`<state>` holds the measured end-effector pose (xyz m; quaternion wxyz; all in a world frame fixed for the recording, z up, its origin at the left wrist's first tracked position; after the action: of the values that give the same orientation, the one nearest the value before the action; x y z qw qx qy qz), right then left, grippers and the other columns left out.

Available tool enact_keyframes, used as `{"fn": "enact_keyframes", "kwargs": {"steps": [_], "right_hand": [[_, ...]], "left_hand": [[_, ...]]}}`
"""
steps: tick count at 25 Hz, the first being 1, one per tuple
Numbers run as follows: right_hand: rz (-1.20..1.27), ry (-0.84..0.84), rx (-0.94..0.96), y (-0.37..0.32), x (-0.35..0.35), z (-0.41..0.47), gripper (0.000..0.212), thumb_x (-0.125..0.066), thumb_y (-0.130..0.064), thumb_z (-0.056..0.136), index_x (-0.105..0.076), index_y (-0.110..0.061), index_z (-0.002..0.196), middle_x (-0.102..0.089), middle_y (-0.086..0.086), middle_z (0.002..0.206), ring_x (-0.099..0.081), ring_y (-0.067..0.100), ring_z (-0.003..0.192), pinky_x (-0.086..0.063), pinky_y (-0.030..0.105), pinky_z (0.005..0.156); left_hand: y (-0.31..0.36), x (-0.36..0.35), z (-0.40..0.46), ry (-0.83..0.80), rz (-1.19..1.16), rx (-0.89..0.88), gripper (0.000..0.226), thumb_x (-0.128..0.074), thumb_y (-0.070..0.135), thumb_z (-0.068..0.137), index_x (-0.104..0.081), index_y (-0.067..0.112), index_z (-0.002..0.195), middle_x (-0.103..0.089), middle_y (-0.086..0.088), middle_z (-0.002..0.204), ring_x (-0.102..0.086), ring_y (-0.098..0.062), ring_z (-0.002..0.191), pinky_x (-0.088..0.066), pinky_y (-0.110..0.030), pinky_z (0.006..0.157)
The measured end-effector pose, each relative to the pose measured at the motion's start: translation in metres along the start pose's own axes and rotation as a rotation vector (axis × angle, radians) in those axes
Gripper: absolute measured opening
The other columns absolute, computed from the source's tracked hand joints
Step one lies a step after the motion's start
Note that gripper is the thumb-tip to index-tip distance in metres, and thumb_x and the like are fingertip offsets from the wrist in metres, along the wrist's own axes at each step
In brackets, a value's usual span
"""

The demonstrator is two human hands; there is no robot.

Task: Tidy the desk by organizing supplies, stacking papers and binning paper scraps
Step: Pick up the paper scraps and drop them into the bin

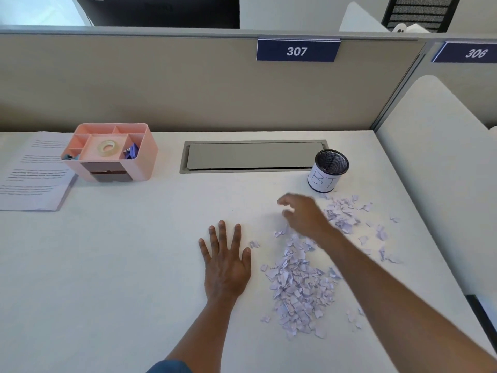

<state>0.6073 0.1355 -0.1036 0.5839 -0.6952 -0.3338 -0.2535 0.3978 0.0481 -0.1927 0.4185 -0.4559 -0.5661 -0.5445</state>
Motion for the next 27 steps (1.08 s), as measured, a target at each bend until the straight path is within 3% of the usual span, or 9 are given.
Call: {"fn": "enact_keyframes", "kwargs": {"steps": [2, 4, 8, 13, 17, 21, 27], "right_hand": [[-0.231, -0.069, -0.027, 0.004, -0.042, -0.014, 0.041, -0.055, -0.012, 0.096, -0.051, -0.016, 0.136, -0.050, 0.007, 0.140, -0.048, 0.024, 0.125, -0.044, 0.036, 0.102], [-0.356, -0.031, 0.044, 0.001, -0.067, -0.025, 0.044, -0.052, -0.015, 0.096, -0.047, -0.019, 0.139, -0.042, 0.009, 0.146, -0.039, 0.028, 0.131, -0.041, 0.039, 0.105], [-0.323, -0.055, 0.223, -0.005, -0.095, -0.048, 0.042, -0.052, -0.020, 0.095, -0.052, -0.026, 0.136, -0.038, 0.009, 0.152, -0.032, 0.030, 0.141, -0.031, 0.040, 0.116], [-0.376, -0.100, 0.349, 0.008, -0.091, -0.074, 0.038, -0.050, -0.025, 0.097, -0.056, -0.025, 0.134, -0.044, 0.001, 0.150, -0.038, 0.019, 0.138, -0.034, 0.035, 0.111], [-0.478, -0.222, 0.348, 0.014, -0.077, -0.087, 0.047, -0.060, -0.025, 0.093, -0.052, -0.024, 0.139, -0.040, 0.000, 0.153, -0.040, 0.019, 0.136, -0.040, 0.037, 0.104], [-0.498, -0.128, 0.308, 0.013, -0.071, -0.104, 0.043, -0.052, -0.004, 0.092, -0.059, -0.021, 0.130, -0.050, 0.003, 0.140, -0.049, 0.024, 0.121, -0.051, 0.037, 0.089], [-0.343, -0.013, 0.269, 0.012, -0.078, -0.114, 0.025, -0.052, -0.004, 0.091, -0.069, -0.012, 0.106, -0.062, 0.007, 0.103, -0.056, 0.024, 0.097, -0.048, 0.036, 0.081]], "left_hand": [[-0.001, 0.000, 0.000, -0.002, 0.004, 0.000, 0.064, -0.018, 0.053, 0.102, -0.003, 0.033, 0.161, 0.007, -0.007, 0.169, 0.013, -0.031, 0.155, 0.007, -0.056, 0.124], [-0.002, 0.000, 0.001, -0.005, 0.010, 0.001, 0.064, -0.019, 0.052, 0.102, -0.002, 0.033, 0.161, 0.008, -0.007, 0.169, 0.014, -0.031, 0.155, 0.008, -0.056, 0.123], [-0.001, 0.000, 0.000, 0.002, -0.011, -0.002, 0.062, -0.019, 0.047, 0.102, -0.004, 0.033, 0.161, 0.006, -0.009, 0.169, 0.011, -0.032, 0.155, 0.006, -0.056, 0.124], [0.001, 0.003, 0.000, -0.002, -0.029, -0.003, 0.061, -0.023, 0.044, 0.103, -0.008, 0.030, 0.161, 0.003, -0.010, 0.169, 0.008, -0.034, 0.155, 0.005, -0.058, 0.123], [0.000, 0.003, 0.002, -0.014, -0.022, 0.000, 0.063, -0.024, 0.044, 0.103, -0.006, 0.030, 0.161, 0.004, -0.011, 0.169, 0.008, -0.034, 0.155, 0.005, -0.058, 0.123], [-0.001, 0.001, 0.002, -0.021, -0.029, -0.001, 0.063, -0.022, 0.044, 0.103, -0.004, 0.029, 0.161, 0.005, -0.010, 0.169, 0.008, -0.035, 0.155, 0.005, -0.059, 0.122], [0.000, 0.001, -0.001, -0.021, -0.039, -0.011, 0.064, -0.025, 0.042, 0.103, -0.006, 0.027, 0.161, 0.003, -0.012, 0.169, 0.005, -0.037, 0.155, 0.003, -0.061, 0.122]]}}
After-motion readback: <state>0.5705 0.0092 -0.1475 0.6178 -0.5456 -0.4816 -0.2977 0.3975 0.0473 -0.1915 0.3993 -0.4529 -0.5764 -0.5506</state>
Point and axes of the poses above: each hand's wrist, its own z-axis towards the middle knuckle, its own x-axis out of the back of the hand, y = z × x, the point moved 1 cm from there along z, towards the middle knuckle
